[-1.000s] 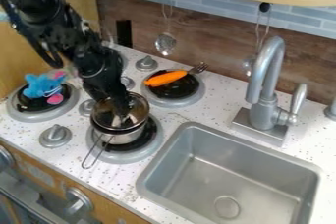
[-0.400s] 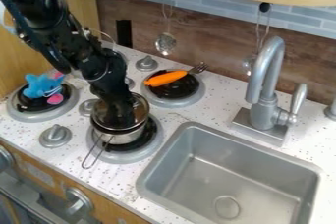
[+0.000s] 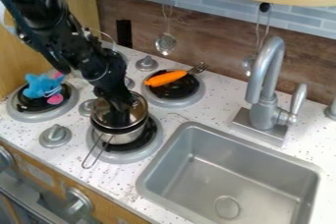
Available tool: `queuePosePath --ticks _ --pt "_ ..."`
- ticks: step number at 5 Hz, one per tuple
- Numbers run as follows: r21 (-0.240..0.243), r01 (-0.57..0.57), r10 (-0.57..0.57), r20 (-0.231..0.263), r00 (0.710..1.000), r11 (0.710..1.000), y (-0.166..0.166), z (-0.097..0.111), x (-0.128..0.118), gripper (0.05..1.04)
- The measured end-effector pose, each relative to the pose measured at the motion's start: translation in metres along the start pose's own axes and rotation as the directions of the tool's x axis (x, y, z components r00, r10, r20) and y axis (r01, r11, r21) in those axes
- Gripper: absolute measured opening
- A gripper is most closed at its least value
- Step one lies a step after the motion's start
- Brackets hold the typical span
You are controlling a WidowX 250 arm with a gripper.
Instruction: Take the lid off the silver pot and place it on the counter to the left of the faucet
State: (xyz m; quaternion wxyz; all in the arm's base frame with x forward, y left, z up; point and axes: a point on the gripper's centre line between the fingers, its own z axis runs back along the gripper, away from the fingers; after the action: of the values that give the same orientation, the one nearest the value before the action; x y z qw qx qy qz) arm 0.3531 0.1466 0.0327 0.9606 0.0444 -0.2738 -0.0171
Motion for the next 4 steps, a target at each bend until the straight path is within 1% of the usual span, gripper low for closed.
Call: queuePosePath --ticks 1,2,3,4 --pt "0.011 0.019 -0.019 -0.004 1.0 1.0 -0.001 0.0 -0.001 0.311" --pt "0.053 0.061 -0.059 -0.035 0.998 0.997 0.0 0.003 -0.002 0.311" --pt "0.065 0.057 -0.056 -0.014 0.998 0.996 0.01 0.013 0.0 0.311" --pt "0.057 0.053 -0.056 0.045 0.997 0.997 0.008 0.03 0.018 0.311"
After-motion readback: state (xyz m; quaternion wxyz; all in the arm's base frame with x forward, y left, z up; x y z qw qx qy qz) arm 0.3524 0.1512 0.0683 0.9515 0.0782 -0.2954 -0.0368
